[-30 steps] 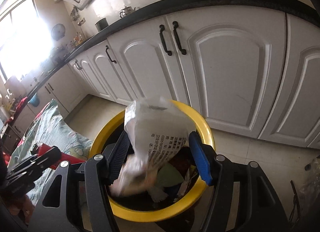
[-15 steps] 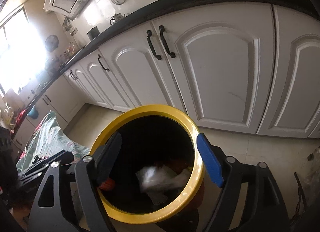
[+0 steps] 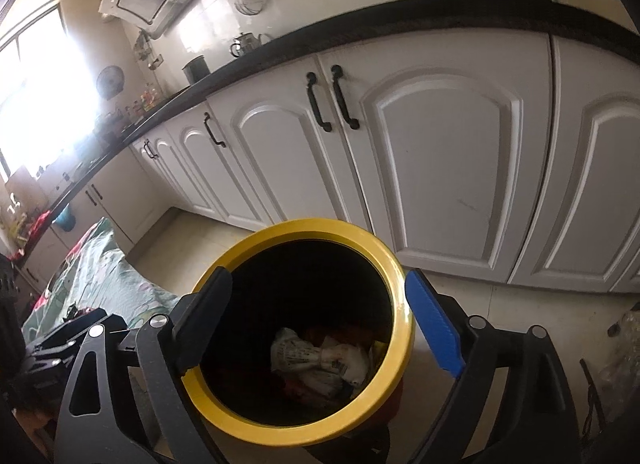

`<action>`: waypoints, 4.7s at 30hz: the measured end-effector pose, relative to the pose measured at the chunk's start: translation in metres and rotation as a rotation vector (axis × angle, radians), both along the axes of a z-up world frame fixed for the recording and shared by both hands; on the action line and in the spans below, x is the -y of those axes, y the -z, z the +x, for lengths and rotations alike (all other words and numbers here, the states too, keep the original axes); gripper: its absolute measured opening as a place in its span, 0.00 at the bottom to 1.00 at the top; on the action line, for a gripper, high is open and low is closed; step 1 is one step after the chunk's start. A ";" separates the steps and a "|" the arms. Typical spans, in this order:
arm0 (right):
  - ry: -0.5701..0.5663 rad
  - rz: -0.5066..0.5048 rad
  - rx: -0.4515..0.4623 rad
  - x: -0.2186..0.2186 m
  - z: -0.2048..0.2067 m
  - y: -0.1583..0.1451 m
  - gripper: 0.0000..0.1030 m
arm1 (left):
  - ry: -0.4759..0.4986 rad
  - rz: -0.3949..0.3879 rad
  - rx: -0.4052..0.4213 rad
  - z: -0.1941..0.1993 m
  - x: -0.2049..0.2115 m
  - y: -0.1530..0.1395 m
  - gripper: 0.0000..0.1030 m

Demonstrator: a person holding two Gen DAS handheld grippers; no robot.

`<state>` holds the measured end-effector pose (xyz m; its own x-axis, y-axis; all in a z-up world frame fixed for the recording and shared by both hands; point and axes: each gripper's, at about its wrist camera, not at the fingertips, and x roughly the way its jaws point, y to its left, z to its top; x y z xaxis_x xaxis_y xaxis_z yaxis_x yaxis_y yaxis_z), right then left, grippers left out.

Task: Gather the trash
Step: 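Open the right tool to drop the white bag while the left tool releases the jar, then move both open tools back from the bin toward the quilt, then grasp the purple wrapper with the left tool while the right tool grasps the red wrapper, then carry the purple wrapper and red wrapper over the yellow bin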

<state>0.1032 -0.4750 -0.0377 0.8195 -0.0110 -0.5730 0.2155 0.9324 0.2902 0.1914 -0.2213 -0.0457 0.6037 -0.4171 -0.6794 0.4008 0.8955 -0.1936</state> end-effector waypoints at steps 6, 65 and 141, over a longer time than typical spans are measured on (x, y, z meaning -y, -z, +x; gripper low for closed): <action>-0.030 -0.032 0.022 -0.016 -0.003 -0.009 0.87 | -0.036 -0.007 0.029 -0.007 -0.016 -0.011 0.89; -0.595 -0.170 0.096 -0.221 -0.003 -0.042 0.89 | -0.422 0.011 0.179 -0.074 -0.214 -0.051 0.89; -0.893 -0.220 -0.115 -0.311 0.035 0.021 0.08 | -0.448 0.022 -0.051 -0.105 -0.282 0.011 0.23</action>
<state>0.1383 -0.1636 -0.0584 0.5145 0.4787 -0.7115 -0.5931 0.7979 0.1079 0.0861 0.0609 -0.0569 0.6870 -0.1077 -0.7187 -0.0368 0.9825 -0.1824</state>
